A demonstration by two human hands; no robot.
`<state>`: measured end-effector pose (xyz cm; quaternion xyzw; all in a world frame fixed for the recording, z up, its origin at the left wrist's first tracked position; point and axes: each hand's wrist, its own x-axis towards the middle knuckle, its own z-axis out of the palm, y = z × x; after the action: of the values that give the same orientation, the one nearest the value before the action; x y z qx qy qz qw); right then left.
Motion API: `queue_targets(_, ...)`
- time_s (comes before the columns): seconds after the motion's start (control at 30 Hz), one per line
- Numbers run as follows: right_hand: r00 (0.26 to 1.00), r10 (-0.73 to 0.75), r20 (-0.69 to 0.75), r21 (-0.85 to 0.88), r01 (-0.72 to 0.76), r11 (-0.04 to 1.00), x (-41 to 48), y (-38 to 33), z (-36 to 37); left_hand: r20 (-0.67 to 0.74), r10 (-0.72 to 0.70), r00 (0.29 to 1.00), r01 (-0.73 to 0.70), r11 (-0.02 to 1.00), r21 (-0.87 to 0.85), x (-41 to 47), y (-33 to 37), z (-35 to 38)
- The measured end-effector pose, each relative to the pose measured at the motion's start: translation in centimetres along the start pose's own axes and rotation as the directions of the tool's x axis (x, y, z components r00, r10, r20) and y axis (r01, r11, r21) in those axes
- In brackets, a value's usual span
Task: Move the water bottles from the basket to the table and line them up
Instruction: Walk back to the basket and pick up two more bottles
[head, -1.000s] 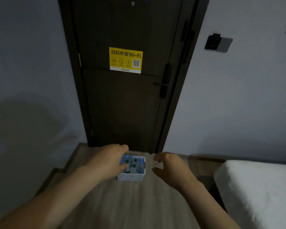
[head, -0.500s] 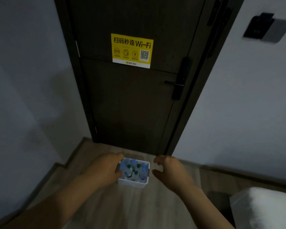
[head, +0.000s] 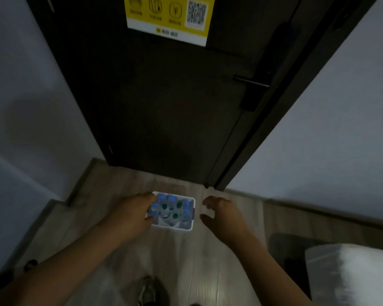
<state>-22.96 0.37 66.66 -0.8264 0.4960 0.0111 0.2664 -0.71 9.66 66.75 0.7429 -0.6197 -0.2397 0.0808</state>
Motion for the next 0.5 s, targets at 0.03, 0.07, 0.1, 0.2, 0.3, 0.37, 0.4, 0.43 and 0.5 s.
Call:
queue_targets(0.03, 1.0, 0.011, 0.011, 0.003, -0.011, 1.0, 1.0, 0.4, 0.4, 0.006, 0.0, 1.0, 0.0, 1.0, 0.006, 0.9, -0.4, 0.5)
queue_targets(0.07, 0.999, 0.023, 0.024, 0.006, -0.023, 1.0, 2.0, 0.7, 0.8, 0.007, 0.005, 1.0, -0.005, 1.0, 0.008, 1.7, -0.7, 0.9)
queue_targets(0.1, 0.999, 0.032, 0.037, 0.005, -0.032, 0.999, 3.0, 1.1, 1.2, 0.01, 0.004, 1.0, -0.004, 1.0, 0.005, 2.6, -1.0, 1.3)
queue_targets(0.2, 0.997, 0.024, 0.074, -0.012, -0.023, 1.0, 6.1, 2.5, 2.1, 0.006, -0.029, 1.0, 0.029, 1.0, 0.011, 5.3, -2.0, 2.8)
queue_targets(0.3, 0.994, 0.006, 0.109, -0.007, -0.006, 1.0, 9.8, 4.1, 3.7, 0.032, -0.067, 0.997, 0.067, 0.998, -0.016, 8.0, -3.2, 5.3)
queue_targets(0.37, 0.993, 0.005, 0.12, -0.006, -0.004, 1.0, 12.2, 5.6, 5.3, 0.044, -0.076, 0.996, 0.078, 0.996, -0.05, 10.0, -4.3, 7.8)
queue_targets(0.4, 0.992, 0.007, 0.129, -0.005, -0.006, 1.0, 13.3, 6.4, 6.4, 0.043, -0.084, 0.996, 0.087, 0.994, -0.073, 11.0, -4.9, 9.3)
queue_targets(0.43, 0.99, 0.009, 0.139, -0.002, -0.009, 1.0, 14.4, 7.2, 7.5, 0.033, -0.091, 0.995, 0.094, 0.992, -0.086, 11.9, -5.7, 10.7)
queue_targets(0.5, 0.987, 0.013, 0.158, 0.0, -0.013, 1.0, 16.4, 8.9, 10.0, 0.021, -0.096, 0.995, 0.097, 0.993, -0.062, 13.6, -7.2, 13.6)
